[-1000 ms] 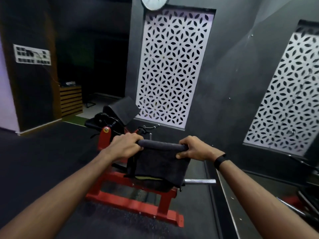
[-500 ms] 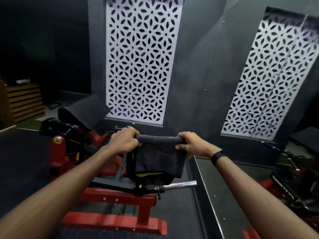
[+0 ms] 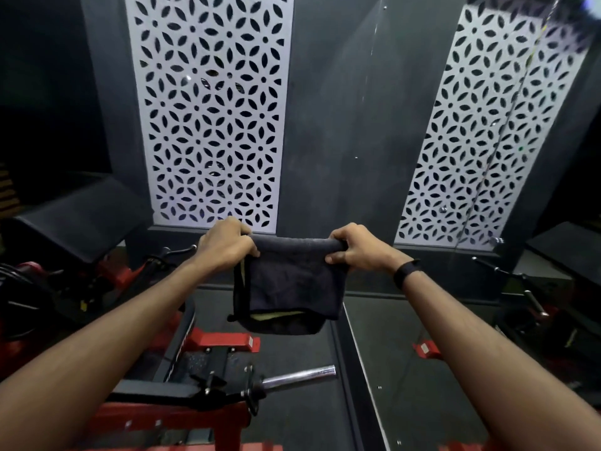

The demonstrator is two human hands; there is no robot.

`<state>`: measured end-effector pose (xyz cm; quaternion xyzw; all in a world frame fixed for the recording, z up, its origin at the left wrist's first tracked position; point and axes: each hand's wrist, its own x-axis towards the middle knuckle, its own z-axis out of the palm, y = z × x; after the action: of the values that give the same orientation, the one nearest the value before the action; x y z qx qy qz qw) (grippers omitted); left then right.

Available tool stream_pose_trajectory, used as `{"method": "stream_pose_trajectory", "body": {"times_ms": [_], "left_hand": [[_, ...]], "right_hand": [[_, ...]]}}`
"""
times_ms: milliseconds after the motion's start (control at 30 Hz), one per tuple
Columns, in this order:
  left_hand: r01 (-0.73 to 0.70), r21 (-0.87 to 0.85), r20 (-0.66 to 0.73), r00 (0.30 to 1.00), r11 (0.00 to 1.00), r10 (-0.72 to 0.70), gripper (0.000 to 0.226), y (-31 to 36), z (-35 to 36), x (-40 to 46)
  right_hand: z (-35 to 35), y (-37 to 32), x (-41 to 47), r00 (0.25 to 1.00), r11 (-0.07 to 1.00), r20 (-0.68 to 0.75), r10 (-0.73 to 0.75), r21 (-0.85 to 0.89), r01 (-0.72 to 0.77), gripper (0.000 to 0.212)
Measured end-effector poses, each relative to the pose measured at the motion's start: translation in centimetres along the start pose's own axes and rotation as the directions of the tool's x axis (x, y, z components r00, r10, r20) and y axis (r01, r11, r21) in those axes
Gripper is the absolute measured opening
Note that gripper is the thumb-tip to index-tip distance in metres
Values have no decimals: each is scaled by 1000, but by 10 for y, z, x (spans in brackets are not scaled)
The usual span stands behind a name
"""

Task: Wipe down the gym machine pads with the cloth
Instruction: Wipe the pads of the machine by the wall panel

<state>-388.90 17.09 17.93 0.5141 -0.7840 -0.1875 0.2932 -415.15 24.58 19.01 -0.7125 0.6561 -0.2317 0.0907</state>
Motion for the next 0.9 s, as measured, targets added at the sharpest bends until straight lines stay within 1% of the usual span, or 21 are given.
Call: {"method": "stream_pose_trajectory", "body": {"times_ms": [167,300,467,533,567,600,667,733,833,900], "left_hand": [[6,7,-63,998,1000,-6,2,-1,30,63],[27,-15,-96,995,1000,-28,3,-14,62,129],[107,-77,-130,985,991,-116,4,-28,94,218],[122,-78,-161,978,989,-134,10,-33,98,251],[148,-79,-188,969,986,-161,7,-37,100,265],[166,-74,-228,957,983,-179,4,-40,102,274],[230,-46,-307,923,972,-233,12,-51,102,287],[291,-32,-368,886,956,-282,15,-63,95,297],[382,-153,-423,808,911,-410,26,-88,79,300],[415,-216,-479,744,884,-466,24,-105,69,296]], "right_hand": [[9,45,58,998,998,8,-57,18,57,16],[12,86,120,996,995,20,-85,57,84,13],[2,129,221,990,992,82,-112,67,106,15],[-2,144,267,985,985,83,-149,104,140,15],[0,148,291,981,978,88,-172,134,159,17],[2,152,307,980,973,78,-184,156,171,20],[15,153,341,969,957,80,-235,196,216,21],[31,149,377,946,936,92,-310,208,286,21],[67,134,429,897,883,119,-426,272,383,19],[91,118,457,853,833,122,-507,322,449,16]]}}
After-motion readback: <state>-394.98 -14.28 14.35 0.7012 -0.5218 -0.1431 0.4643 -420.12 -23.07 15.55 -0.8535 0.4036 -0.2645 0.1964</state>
